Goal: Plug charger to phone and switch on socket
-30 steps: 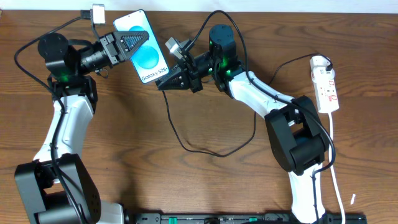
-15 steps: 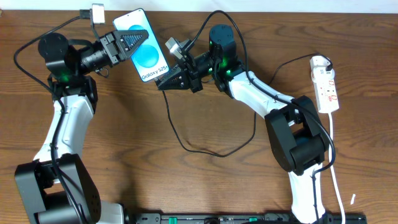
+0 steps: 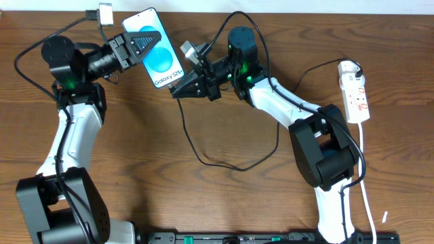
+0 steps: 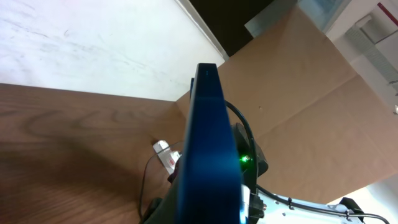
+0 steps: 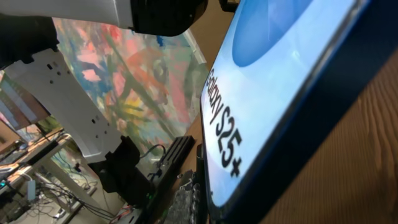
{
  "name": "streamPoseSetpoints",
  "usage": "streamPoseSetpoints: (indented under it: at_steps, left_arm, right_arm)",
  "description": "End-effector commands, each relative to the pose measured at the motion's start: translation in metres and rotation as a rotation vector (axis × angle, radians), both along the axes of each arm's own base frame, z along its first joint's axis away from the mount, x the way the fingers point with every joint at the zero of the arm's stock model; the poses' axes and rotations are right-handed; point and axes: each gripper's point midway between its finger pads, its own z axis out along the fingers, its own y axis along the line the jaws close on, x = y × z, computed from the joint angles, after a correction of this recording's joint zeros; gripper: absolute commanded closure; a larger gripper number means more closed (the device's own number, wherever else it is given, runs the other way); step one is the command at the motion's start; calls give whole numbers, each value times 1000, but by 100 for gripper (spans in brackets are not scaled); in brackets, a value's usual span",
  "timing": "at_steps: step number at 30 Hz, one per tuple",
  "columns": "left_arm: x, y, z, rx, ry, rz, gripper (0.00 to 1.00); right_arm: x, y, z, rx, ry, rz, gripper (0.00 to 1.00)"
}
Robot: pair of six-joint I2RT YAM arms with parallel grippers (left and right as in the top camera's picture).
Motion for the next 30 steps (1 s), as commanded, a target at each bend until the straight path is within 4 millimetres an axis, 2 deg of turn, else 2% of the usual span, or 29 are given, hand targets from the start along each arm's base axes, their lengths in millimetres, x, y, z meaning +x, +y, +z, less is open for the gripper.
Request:
streamPoseSetpoints:
  at_steps: [1,30]
  left_arm:
    - [-6,0,14,20,-63,-3,92]
    - [-13,-4,12,38,-81,-51,93]
  right_arm:
    - [-5,3,0,0,0,23,99]
    - [-2,0,0,0,0,16,99]
